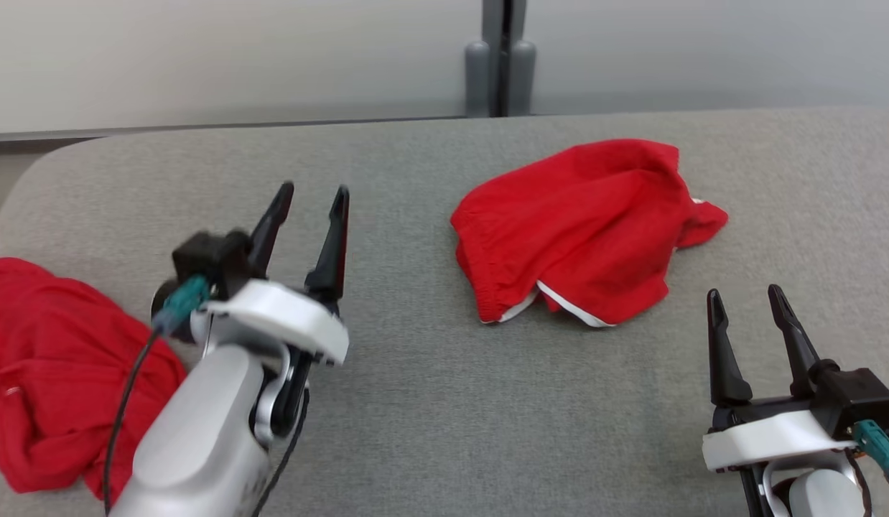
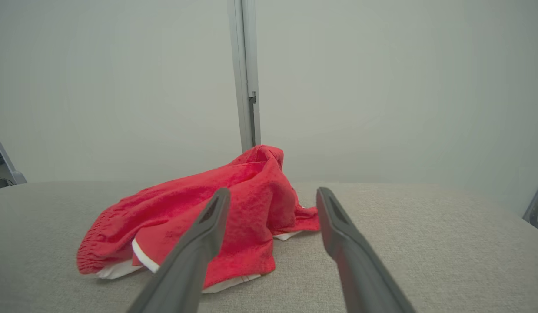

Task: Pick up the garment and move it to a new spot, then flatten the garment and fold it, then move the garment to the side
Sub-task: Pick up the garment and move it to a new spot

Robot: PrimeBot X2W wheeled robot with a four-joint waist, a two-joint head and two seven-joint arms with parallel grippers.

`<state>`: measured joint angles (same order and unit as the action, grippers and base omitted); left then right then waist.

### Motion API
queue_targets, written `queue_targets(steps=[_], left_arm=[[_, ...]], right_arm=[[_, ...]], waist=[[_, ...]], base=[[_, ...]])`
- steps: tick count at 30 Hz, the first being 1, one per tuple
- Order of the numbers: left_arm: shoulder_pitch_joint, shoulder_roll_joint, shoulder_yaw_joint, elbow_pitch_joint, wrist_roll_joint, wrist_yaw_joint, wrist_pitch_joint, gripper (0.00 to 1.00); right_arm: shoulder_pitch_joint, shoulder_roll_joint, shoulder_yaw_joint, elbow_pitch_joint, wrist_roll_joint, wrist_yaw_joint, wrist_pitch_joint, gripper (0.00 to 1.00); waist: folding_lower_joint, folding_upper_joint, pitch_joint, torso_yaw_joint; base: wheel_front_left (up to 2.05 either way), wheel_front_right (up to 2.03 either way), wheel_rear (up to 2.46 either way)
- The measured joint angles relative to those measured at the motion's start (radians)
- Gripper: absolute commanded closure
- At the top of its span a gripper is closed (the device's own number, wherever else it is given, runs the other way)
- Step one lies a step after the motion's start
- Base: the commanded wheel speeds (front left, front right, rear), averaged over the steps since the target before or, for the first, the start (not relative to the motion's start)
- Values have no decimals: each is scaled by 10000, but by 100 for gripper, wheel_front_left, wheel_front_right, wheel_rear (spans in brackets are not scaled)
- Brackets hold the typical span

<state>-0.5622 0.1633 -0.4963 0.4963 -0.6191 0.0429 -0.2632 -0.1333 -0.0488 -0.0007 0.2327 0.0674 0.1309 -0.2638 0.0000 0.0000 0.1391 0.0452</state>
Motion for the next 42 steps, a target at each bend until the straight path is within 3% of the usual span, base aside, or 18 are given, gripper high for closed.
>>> queue_targets(steps=[10, 19, 30, 42], left_arm=[[3486, -926, 2134, -1967, 1321, -569, -2, 0], [4104, -1129, 2585, -1914, 1802, -1267, -2, 0], [3136, -1154, 54, 257, 1574, -1628, 0, 0], [936, -1152, -1229, 2732, 1099, -1695, -2, 0]], right_arm=[[532, -2, -36, -75, 15, -2, 2, 0], [495, 2, 226, -52, 27, -2, 0, 0], [206, -2, 401, -31, -12, -2, 0, 0], [-241, -4, 466, -161, 25, 0, 2, 0]], waist=[[0, 0, -683, 618], [0, 0, -629, 430], [0, 0, -97, -347], [1, 0, 919, -1388]], base=[[0, 0, 0], [0, 0, 0], [0, 0, 0], [0, 0, 0]])
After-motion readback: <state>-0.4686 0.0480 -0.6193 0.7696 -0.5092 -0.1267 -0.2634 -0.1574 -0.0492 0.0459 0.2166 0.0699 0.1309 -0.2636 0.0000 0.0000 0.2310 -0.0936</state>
